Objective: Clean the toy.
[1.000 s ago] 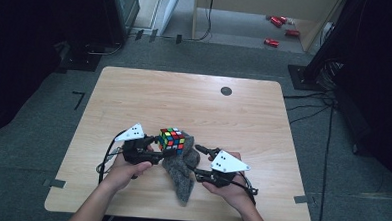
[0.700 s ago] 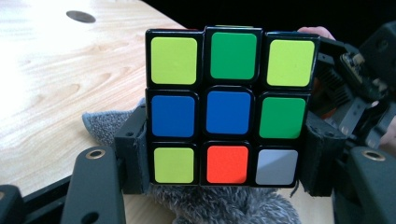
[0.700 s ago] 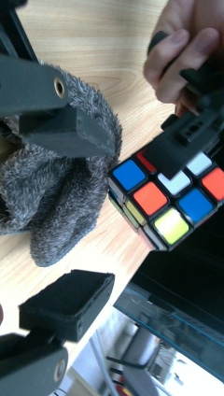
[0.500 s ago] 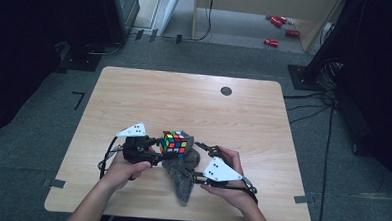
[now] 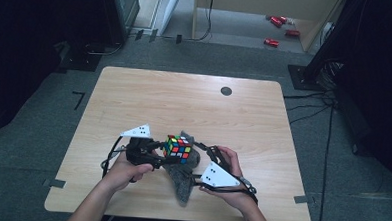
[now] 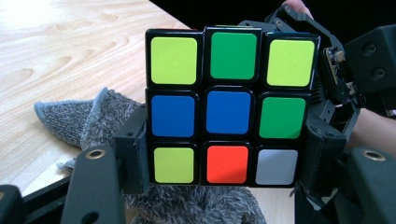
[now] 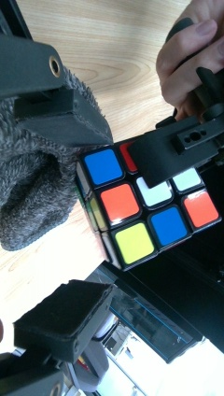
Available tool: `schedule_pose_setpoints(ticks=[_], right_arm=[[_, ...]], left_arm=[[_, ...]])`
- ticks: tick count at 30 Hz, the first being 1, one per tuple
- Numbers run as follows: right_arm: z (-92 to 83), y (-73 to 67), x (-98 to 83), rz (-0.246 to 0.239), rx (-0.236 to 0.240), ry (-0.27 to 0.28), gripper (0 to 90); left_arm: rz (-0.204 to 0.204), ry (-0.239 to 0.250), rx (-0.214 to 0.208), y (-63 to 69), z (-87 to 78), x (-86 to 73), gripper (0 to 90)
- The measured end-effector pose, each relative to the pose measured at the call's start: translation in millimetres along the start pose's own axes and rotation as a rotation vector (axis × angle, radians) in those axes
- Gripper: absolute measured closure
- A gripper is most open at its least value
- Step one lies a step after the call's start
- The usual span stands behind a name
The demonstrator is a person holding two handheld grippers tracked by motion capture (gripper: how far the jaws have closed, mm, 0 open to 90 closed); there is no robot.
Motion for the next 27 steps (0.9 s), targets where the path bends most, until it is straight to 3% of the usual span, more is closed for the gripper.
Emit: schedule_pose_setpoints(ticks=[15, 23, 27], right_arm=[[6.0, -8.7, -0.6, -0.097, 0.034, 0.005, 27.0], [5.1, -8.2, -0.5, -0.120, 0.032, 0.014, 32.9], [4.7, -9.2, -0.9, -0.120, 0.039, 0.017, 33.3]], left_arm=[[-0.025, -0.092, -0.061, 2.9, 8.2, -5.0, 35.3], [-0.055, -0.086, -0.079, 1.9, 9.3, -4.1, 34.7], [-0.041, -0.085, -0.078, 2.1, 9.3, -4.5, 34.2]])
Point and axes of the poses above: each handheld gripper's, and its own axes: z roughly forward along the jaws, x roughly out of its top, y roughly to its right, the point moved 4 cm from there along z, roughly forward along the jaws, and after that the axes turned 14 degrees about -z, right-handed, at the moved point
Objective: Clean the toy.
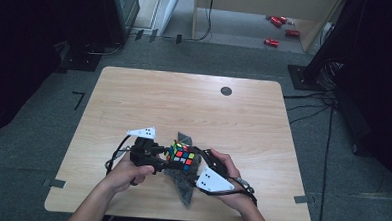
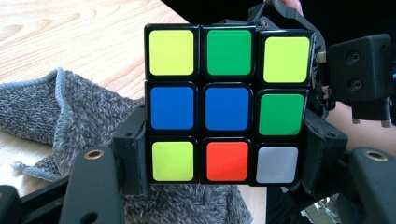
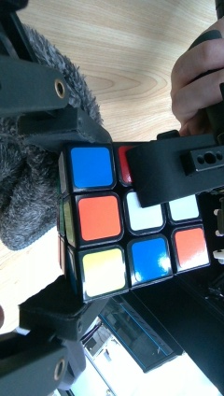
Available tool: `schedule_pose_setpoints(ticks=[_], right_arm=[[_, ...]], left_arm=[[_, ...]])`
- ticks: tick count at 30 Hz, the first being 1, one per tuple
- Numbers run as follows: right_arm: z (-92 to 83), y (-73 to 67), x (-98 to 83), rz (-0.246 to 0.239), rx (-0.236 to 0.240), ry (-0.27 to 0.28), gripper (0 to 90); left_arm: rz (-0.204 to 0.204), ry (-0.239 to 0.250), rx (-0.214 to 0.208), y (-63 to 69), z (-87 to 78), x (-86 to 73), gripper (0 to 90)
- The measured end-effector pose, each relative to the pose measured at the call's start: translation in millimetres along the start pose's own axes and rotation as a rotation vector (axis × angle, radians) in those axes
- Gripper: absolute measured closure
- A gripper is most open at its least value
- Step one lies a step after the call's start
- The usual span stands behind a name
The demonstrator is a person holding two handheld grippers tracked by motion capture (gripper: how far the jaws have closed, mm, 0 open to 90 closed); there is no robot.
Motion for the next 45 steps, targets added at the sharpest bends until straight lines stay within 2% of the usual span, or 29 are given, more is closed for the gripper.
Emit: schedule_pose_setpoints(ticks=[4, 8, 12, 13, 15, 18, 21, 24, 26, 28, 31, 34, 38, 42, 45], right_arm=[[-0.8, 0.4, 0.4, 0.013, 0.009, 0.006, 33.6], [-2.0, 1.4, 0.1, 0.024, 0.013, 0.007, 33.7], [-3.9, 3.8, -0.7, 0.040, 0.015, 0.011, 33.7], [-4.6, 4.0, -0.7, 0.053, 0.019, 0.013, 33.7], [-5.6, 5.2, -1.2, 0.065, 0.026, 0.018, 33.7], [-7.4, 7.0, -1.5, 0.087, 0.036, 0.025, 33.7], [-9.3, 8.4, -2.8, 0.098, 0.044, 0.023, 33.7], [-11.4, 9.2, -5.2, 0.116, 0.065, 0.017, 33.7], [-12.1, 9.5, -6.1, 0.129, 0.081, 0.018, 33.8], [-12.9, 9.5, -6.5, 0.154, 0.106, 0.022, 33.8], [-13.3, 10.1, -7.2, 0.168, 0.118, 0.023, 33.8], [-13.2, 10.2, -7.7, 0.170, 0.121, 0.022, 33.8], [-13.9, 10.4, -7.5, 0.174, 0.126, 0.023, 33.8], [-15.0, 11.7, -6.8, 0.195, 0.141, 0.030, 33.8], [-16.0, 12.7, -5.9, 0.227, 0.166, 0.046, 33.8]], left_arm=[[0.031, 0.000, 0.001, 1.1, -1.1, -0.2, 32.7], [0.098, 0.005, 0.014, 2.7, -2.7, -2.2, 30.8], [0.201, 0.018, 0.038, 4.8, -5.4, -4.8, 28.1], [0.239, 0.031, 0.049, 5.3, -6.3, -5.7, 28.1], [0.280, 0.049, 0.057, 6.5, -7.1, -6.8, 27.4], [0.366, 0.081, 0.084, 7.9, -8.3, -9.2, 25.5], [0.405, 0.084, 0.090, 6.2, -10.1, -11.3, 25.8], [0.475, 0.099, 0.119, 3.0, -12.7, -14.2, 29.9], [0.508, 0.110, 0.138, 1.3, -14.5, -14.6, 29.9], [0.533, 0.122, 0.144, 0.7, -15.9, -15.1, 28.6], [0.567, 0.133, 0.155, -0.5, -17.7, -16.0, 28.0], [0.583, 0.136, 0.175, -3.3, -17.8, -16.6, 27.6], [0.596, 0.129, 0.176, -4.9, -15.7, -18.1, 27.6], [0.629, 0.126, 0.214, -6.2, -13.7, -19.2, 25.3], [0.630, 0.136, 0.198, -4.8, -14.3, -19.1, 24.7]])
Point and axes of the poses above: each handheld gripper's, and its own axes: z roughly forward along the jaws, x roughly out of its top, y roughly to its right, the point moved 4 cm from there along z, roughly forward along the jaws, and after that the axes turned 14 degrees about -z, right-handed, at the moved point
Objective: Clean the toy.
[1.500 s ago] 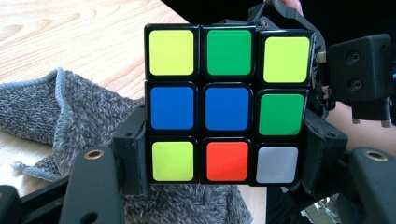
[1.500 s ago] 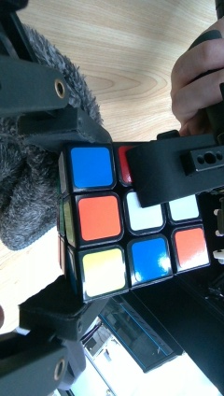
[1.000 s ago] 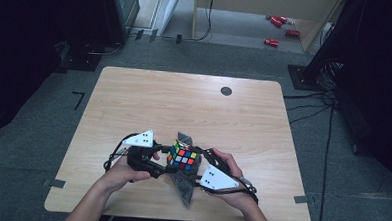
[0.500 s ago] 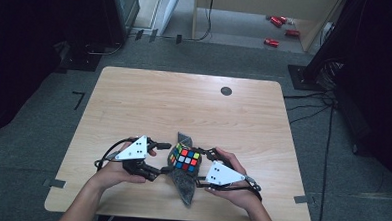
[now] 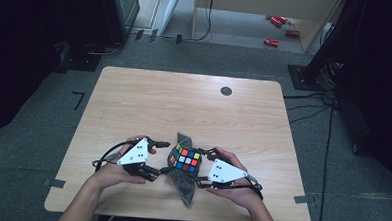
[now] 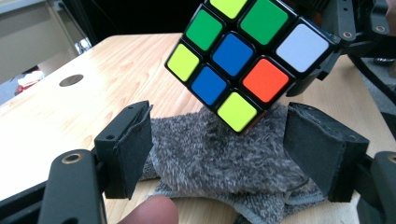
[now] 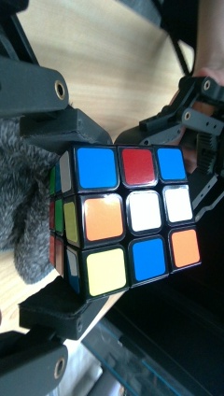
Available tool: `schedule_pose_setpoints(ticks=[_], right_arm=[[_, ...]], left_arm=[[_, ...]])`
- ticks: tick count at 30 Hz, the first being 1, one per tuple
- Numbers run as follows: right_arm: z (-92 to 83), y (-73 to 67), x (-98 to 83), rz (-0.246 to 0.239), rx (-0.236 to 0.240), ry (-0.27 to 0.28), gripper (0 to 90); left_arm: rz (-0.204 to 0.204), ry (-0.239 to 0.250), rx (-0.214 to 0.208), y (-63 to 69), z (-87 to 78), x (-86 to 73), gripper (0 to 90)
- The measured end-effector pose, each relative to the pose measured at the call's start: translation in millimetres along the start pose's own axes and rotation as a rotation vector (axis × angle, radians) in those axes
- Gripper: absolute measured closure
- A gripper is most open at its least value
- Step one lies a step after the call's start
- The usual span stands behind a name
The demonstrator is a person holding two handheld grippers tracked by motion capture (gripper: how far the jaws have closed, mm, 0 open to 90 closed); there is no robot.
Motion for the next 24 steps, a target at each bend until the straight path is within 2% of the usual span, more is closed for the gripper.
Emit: schedule_pose_setpoints(ticks=[5, 12, 24], right_arm=[[0.9, -1.5, 0.4, 0.010, 0.041, -0.001, 33.8], [2.6, -3.3, 1.6, 0.012, 0.064, 0.005, 33.8], [5.5, -8.3, 3.5, -0.023, 0.093, 0.006, 33.8]], left_arm=[[0.008, -0.004, -0.018, 2.5, 0.7, -0.5, 23.3], [0.040, -0.004, -0.035, 6.4, 2.4, -1.7, 22.9], [0.150, -0.012, -0.023, 11.8, 10.7, -5.6, 20.8]])
Point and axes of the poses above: each handheld gripper's, and its own axes: z roughly forward along the jaws, x roughly out of its top, y roughly to its right, the point moved 4 cm from there along z, roughly forward along the jaws, and after that the axes turned 14 degrees about -z, right-handed, at the moved point
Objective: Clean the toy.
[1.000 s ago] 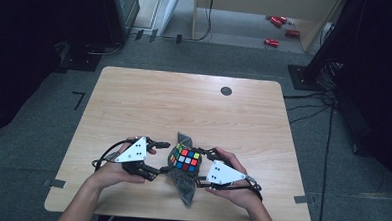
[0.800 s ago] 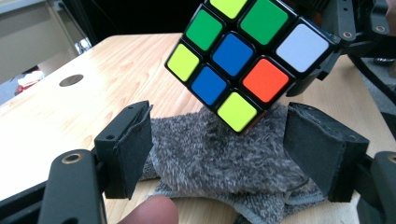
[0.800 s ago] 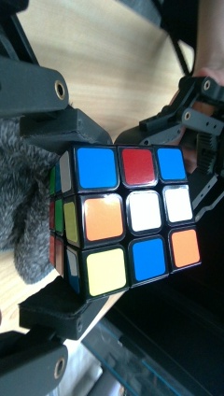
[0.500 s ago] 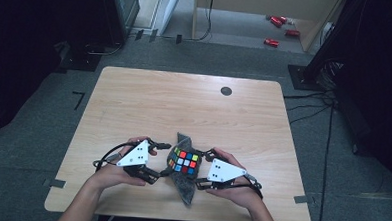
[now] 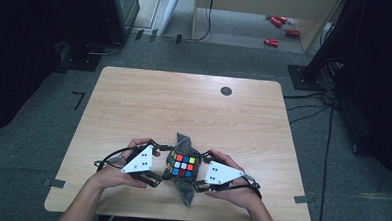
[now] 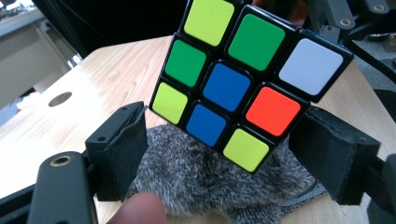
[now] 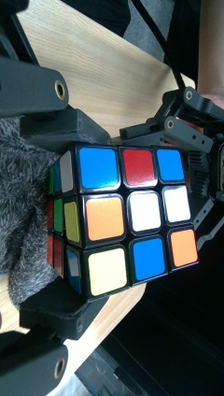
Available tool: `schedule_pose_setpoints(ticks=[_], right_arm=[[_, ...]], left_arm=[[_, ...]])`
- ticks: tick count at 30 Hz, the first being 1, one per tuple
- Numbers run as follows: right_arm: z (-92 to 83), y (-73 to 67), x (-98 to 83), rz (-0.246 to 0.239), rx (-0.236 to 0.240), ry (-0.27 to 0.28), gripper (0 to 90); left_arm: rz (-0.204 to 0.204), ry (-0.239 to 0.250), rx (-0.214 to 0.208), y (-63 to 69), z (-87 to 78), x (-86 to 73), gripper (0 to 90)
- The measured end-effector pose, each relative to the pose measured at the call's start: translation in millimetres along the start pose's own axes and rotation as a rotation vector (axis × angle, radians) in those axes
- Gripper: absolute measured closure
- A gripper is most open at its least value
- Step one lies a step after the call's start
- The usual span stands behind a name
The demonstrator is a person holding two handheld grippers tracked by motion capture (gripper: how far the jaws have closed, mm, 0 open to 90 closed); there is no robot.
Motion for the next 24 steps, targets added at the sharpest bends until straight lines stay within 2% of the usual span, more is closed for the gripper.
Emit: schedule_pose_setpoints(ticks=[6, 12, 13, 18, 20, 22, 24], right_arm=[[1.5, -2.2, 1.4, -0.001, 0.015, -0.004, 33.8], [-0.5, -1.3, 1.3, 0.016, 0.011, 0.002, 33.8], [-1.5, -0.8, 1.2, 0.024, 0.010, 0.005, 33.8], [-3.1, 1.3, 1.2, 0.053, 0.011, 0.023, 33.6], [-4.0, 1.9, 1.4, 0.048, -0.001, 0.023, 31.8], [-5.7, 3.8, 0.7, 0.072, -0.004, 0.032, 31.9], [-5.7, 4.2, 1.0, 0.086, -0.011, 0.041, 31.3]], left_arm=[[0.047, 0.000, -0.013, 3.4, 4.2, 0.7, 20.7], [0.090, -0.022, 0.006, 3.6, 6.1, 0.2, 24.5], [0.083, -0.024, 0.007, 3.0, 5.9, 0.0, 27.1], [0.066, -0.013, -0.003, 3.8, 3.1, 1.6, 28.5], [0.055, -0.002, -0.014, 3.4, -0.1, 1.7, 34.2], [0.038, 0.010, -0.022, 3.0, -1.8, 3.4, 34.3], [0.042, 0.008, -0.016, 2.6, -1.4, 3.2, 34.3]])
Point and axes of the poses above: each handheld gripper's, and its own axes: z roughly forward along the jaws, x roughly out of its top, y roughly to its right, the point moved 4 cm from there along z, roughly forward along the jaws, and after that the axes turned 14 degrees about -z, right-handed, at the moved point
